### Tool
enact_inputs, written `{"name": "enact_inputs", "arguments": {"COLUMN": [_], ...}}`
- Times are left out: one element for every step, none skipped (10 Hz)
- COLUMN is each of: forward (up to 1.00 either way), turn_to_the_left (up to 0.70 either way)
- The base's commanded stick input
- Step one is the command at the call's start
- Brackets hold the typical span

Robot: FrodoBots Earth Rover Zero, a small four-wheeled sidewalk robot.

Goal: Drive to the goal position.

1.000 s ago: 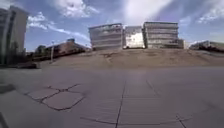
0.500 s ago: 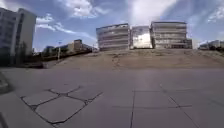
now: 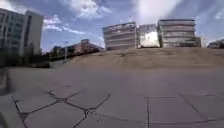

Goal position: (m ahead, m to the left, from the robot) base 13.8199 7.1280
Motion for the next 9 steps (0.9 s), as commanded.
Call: {"name": "enact_inputs", "arguments": {"forward": [0.70, 0.70, 0.70, 0.70, 0.70, 0.70, 0.70, 0.70, 0.70], "turn_to_the_left": [0.14, 0.14, 0.14, 0.14, 0.07, 0.00, 0.00, 0.00, 0.00]}}
